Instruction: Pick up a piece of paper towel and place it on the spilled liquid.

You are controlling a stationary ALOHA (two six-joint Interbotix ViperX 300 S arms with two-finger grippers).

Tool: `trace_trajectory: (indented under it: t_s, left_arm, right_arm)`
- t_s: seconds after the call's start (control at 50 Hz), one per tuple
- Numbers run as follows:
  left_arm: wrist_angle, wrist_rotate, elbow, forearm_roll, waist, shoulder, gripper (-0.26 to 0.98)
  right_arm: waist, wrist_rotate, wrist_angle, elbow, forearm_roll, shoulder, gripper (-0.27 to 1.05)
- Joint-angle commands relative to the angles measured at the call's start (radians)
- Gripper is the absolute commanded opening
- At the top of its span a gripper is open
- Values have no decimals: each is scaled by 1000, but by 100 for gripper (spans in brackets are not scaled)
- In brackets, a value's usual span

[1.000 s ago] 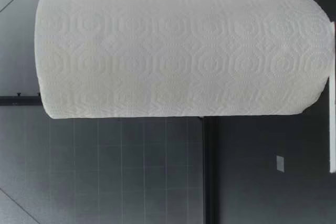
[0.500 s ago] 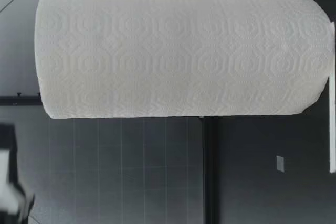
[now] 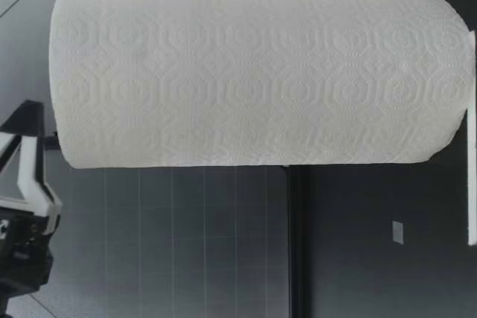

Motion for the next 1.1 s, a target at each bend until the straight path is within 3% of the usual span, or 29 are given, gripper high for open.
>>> trace_trajectory:
  t_s: [0.0, 0.16, 0.38, 0.62, 0.88, 1.08]
  left_arm:
    - [-5, 2, -20, 3, 8, -8, 8]
    - [-5, 0, 8, 2, 9, -5, 8]
    - [-5, -2, 28, -5, 12, 8, 8]
    - [-5, -3, 29, -9, 12, 28, 8]
    - [-5, -6, 41, -18, 12, 28, 8]
    - [-5, -6, 51, -25, 11, 21, 8]
  right_arm:
    - [29, 49, 5, -11, -67, 60, 0]
    - [28, 224, 40, -40, -147, 245, 0]
    - [28, 391, 333, -167, -179, 459, 3]
    - [-20, 416, 377, -302, -176, 595, 28]
    - [-77, 695, 376, -285, -173, 614, 72]
    - [-115, 888, 370, -245, -173, 635, 74]
